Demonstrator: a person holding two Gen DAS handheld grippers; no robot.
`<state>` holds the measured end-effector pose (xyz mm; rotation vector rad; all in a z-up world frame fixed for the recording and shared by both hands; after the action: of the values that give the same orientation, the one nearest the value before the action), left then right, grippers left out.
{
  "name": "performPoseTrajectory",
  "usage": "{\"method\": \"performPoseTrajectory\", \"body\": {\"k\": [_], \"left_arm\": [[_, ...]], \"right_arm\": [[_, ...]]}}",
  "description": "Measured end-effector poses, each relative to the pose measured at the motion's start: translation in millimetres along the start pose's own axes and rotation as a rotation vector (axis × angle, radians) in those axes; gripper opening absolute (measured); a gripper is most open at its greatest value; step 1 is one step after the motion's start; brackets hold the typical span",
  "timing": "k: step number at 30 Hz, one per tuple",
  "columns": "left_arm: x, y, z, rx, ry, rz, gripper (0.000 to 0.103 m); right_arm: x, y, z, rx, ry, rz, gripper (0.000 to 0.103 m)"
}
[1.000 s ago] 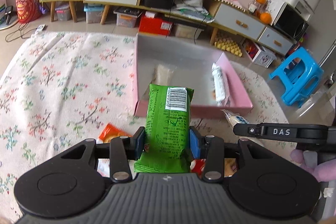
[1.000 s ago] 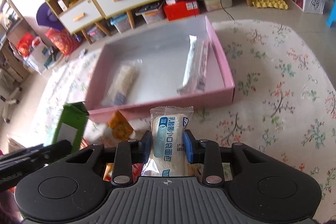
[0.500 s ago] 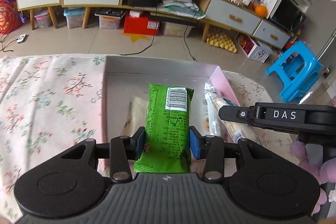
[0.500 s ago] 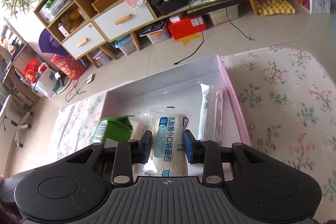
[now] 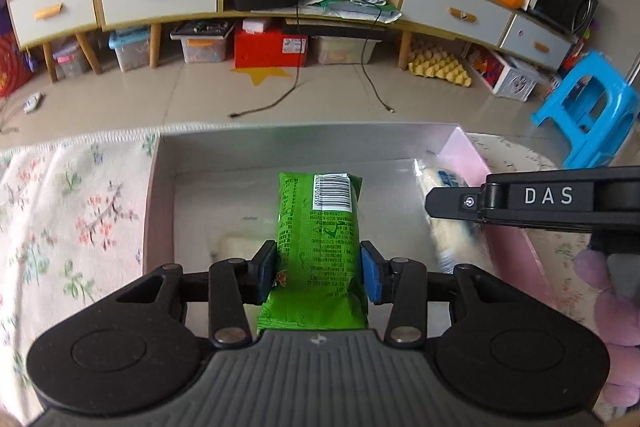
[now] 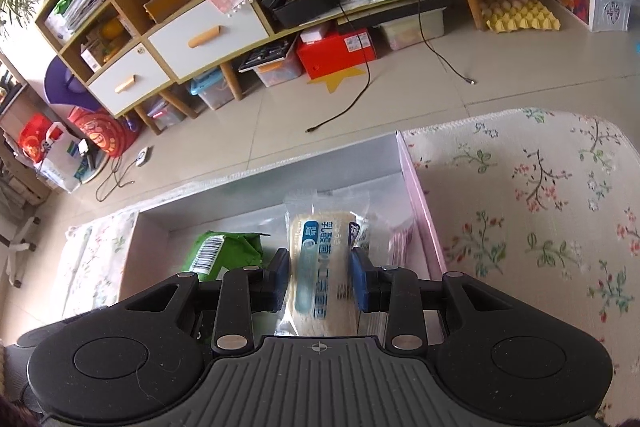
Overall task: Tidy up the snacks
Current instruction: 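Carry both held snacks into the pink box and open both tools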
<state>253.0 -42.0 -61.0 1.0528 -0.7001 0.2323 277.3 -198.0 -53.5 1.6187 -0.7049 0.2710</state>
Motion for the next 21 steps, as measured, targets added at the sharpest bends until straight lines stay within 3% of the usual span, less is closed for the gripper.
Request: {"method": "performPoseTrajectory", "body": {"k": [8, 10, 11, 12, 16, 21], "left_arm": [[3.8, -4.4, 2.1, 0.029, -0.051, 0.008, 0.041], [4.4, -3.6, 3.0, 0.030, -0.055, 0.017, 0.053], [4.4, -3.2, 4.1, 0.036, -0.056, 0.018, 0.065], [4.6, -2.2, 5.4, 0.037, -0.059, 0.019, 0.067], [5.5, 0.7, 9.6, 0.030, -0.076, 0.002, 0.069], [3.2, 13.3, 13.7, 0.029, -0.072, 0.002, 0.079]], "right_arm": [[10.7, 1.0, -3.5, -0.005, 0.014, 0.037, 0.032], [12.1, 4.1, -4.9, -0.004, 0.026, 0.045, 0.033], [12.4, 5.4, -5.3, -0.005, 0.031, 0.045, 0.033], [12.6, 6.5, -5.4, -0.005, 0.033, 0.043, 0.034], [13.2, 10.3, -0.6, -0.005, 0.007, 0.036, 0.059], [10.1, 23.9, 6.0, -0.013, -0.004, 0.025, 0.068]]}}
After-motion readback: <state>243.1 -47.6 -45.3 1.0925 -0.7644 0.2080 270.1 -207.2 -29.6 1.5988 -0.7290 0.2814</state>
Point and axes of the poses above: each gripper's, at about its wrist camera, not at the fingertips, and y roughly against the way its jaws point, z to its right, x to its top, the point moved 4 cm from there along -y, roughly the way its jaws point, and after that the axes turned 14 degrees about -x, right-handed, at the moved point
